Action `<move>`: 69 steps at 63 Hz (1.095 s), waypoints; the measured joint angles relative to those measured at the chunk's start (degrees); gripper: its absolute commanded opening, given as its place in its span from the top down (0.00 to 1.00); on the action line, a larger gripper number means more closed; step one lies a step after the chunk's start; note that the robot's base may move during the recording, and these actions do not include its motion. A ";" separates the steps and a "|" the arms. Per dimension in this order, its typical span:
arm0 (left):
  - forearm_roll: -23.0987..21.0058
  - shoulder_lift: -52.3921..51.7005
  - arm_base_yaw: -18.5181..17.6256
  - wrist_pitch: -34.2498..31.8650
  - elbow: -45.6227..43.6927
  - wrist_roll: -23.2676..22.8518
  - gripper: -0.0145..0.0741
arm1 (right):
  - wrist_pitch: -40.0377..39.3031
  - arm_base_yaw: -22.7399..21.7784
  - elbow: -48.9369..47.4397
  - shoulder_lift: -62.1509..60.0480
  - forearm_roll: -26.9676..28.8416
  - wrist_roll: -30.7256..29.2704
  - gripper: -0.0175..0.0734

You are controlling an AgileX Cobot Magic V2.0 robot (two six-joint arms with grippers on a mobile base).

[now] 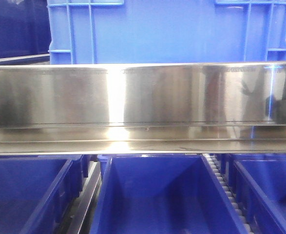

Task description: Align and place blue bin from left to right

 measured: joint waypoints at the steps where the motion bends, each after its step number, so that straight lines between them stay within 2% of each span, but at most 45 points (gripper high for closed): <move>1: 0.00 0.00 0.00 0.00 0.00 0.00 0.85 | 0.00 0.00 0.00 0.00 0.00 0.00 0.88; 22: 0.00 0.00 0.00 -0.11 0.00 0.00 0.85 | 0.00 0.00 0.00 0.00 0.00 0.00 0.88; 44: 0.00 0.00 0.00 -5.78 0.00 0.00 0.85 | -0.40 0.00 0.00 0.00 0.00 0.00 0.88; 60: 0.00 0.00 0.00 -8.03 0.00 0.00 0.85 | -3.73 0.00 0.00 0.00 0.49 0.00 0.88; 66: 0.00 -0.09 0.00 -6.04 -2.67 0.00 0.84 | -5.16 0.00 -0.71 0.00 1.86 0.00 0.88; 69: 0.25 -0.09 0.00 -3.97 -5.54 0.00 0.81 | -3.09 0.00 -2.49 -0.09 2.30 0.00 0.88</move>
